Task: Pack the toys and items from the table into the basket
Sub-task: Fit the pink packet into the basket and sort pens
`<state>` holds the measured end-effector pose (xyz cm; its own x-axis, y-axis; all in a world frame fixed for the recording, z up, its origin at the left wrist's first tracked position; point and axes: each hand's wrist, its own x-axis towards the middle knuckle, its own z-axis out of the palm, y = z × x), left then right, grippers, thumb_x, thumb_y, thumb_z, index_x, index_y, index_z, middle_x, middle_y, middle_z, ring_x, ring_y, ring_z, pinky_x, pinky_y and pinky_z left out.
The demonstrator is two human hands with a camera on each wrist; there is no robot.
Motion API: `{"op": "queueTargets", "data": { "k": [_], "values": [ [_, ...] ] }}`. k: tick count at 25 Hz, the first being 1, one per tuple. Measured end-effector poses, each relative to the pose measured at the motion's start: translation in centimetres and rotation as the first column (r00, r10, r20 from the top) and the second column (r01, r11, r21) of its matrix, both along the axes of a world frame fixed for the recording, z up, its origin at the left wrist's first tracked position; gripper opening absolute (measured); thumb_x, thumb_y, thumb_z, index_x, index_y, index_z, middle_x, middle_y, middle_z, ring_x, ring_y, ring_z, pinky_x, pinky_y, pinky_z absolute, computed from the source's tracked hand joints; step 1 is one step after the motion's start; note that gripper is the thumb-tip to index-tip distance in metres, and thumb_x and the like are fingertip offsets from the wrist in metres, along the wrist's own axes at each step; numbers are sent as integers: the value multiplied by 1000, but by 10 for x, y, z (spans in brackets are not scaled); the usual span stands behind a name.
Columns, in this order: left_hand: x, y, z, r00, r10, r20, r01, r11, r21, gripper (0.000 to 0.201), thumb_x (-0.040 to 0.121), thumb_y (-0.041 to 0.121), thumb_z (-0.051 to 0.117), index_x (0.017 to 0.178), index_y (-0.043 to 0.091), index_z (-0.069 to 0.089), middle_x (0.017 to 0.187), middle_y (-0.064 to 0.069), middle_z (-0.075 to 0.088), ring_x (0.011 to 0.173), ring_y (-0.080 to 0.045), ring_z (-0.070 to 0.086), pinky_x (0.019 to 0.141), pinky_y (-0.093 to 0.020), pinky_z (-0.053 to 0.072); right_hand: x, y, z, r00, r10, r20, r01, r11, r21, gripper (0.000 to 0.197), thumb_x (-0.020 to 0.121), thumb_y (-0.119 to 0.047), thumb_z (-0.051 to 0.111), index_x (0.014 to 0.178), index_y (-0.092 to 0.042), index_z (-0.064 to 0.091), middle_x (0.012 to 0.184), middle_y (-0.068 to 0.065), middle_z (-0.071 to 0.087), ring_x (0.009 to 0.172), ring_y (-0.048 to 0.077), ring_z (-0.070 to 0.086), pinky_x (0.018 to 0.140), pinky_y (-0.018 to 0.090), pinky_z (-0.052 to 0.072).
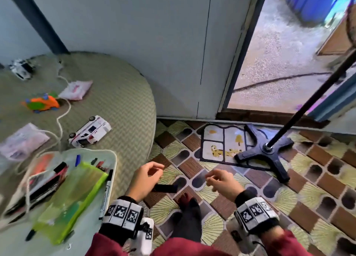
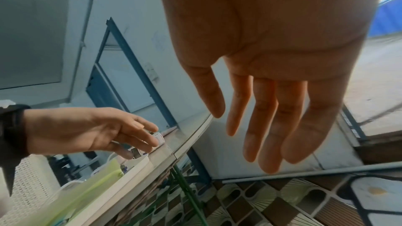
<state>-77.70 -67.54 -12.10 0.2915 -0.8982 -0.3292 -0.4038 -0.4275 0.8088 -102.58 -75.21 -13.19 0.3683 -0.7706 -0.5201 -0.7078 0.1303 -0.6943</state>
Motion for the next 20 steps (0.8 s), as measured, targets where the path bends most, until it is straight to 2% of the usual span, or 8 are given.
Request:
{"op": "queueTargets", "data": {
  "k": [2, 4, 7, 9, 14, 15, 18, 20],
  "values": [
    [18, -22, 1, 997, 78, 9, -77, 997, -28, 15, 89, 14, 62, 90, 28, 69, 90, 6, 71, 87, -8, 65, 72, -13, 45, 26, -38, 0, 998, 61, 23, -61, 998, -6, 11, 89, -12, 54, 84, -18, 62, 79, 5, 65, 62, 12, 58, 67, 30, 52],
    [35, -42, 5, 991, 133, 31, -132, 990, -43, 15, 89, 14, 62, 91, 27, 69, 91, 9, 71, 86, -1, 63, 71, -9, 43, 52, -71, 1, 991, 136, 12, -136, 991, -9, 14, 90, -14, 52, 94, -12, 65, 81, 4, 65, 67, 14, 59, 73, 35, 54],
    [65, -75, 11, 969, 238, 65, -232, 968, -93, 16, 89, 13, 63, 87, 28, 68, 88, 12, 70, 81, 5, 62, 68, -3, 42, 95, -125, 2, 970, 240, 40, -239, 971, -27, 16, 92, -15, 52, 100, -12, 65, 83, -4, 63, 70, 6, 56, 70, 22, 50],
    [85, -93, 14, 947, 314, 72, -305, 945, -120, 14, 90, 12, 62, 89, 25, 68, 88, 10, 70, 82, 2, 63, 69, -3, 43, 124, -155, 5, 953, 295, 76, -293, 956, -32, 12, 92, -15, 53, 96, -16, 64, 80, -5, 62, 66, 4, 54, 65, 19, 48],
    [113, -118, 11, 880, 473, 35, -463, 873, -151, 15, 89, 10, 63, 87, 24, 68, 88, 8, 70, 81, -3, 63, 70, -6, 45, 179, -204, 7, 898, 432, 82, -433, 901, -14, 20, 89, -10, 52, 82, -28, 60, 80, 3, 65, 65, 14, 59, 66, 28, 52],
    [118, -123, 9, 861, 507, 35, -496, 854, -154, 15, 89, 10, 63, 87, 25, 68, 88, 7, 70, 82, -5, 63, 71, -7, 45, 190, -216, 5, 883, 464, 77, -464, 886, -22, 21, 88, -11, 53, 81, -30, 60, 80, 2, 66, 65, 13, 59, 66, 28, 51],
    [135, -138, 0, 798, 601, 31, -589, 790, -168, 15, 89, 7, 62, 90, 20, 69, 89, 4, 71, 85, -10, 64, 73, -9, 46, 227, -248, 3, 817, 574, 59, -572, 819, -36, 21, 87, -11, 54, 81, -30, 61, 79, -3, 65, 62, 4, 55, 62, 17, 46],
    [144, -147, -2, 761, 648, 26, -634, 751, -181, 17, 89, 6, 62, 91, 20, 69, 91, 4, 71, 87, -10, 64, 75, -11, 47, 250, -268, 1, 785, 616, 66, -616, 788, -21, 23, 86, -9, 53, 79, -30, 62, 79, -1, 66, 62, 6, 56, 65, 21, 48]
  ]
}}
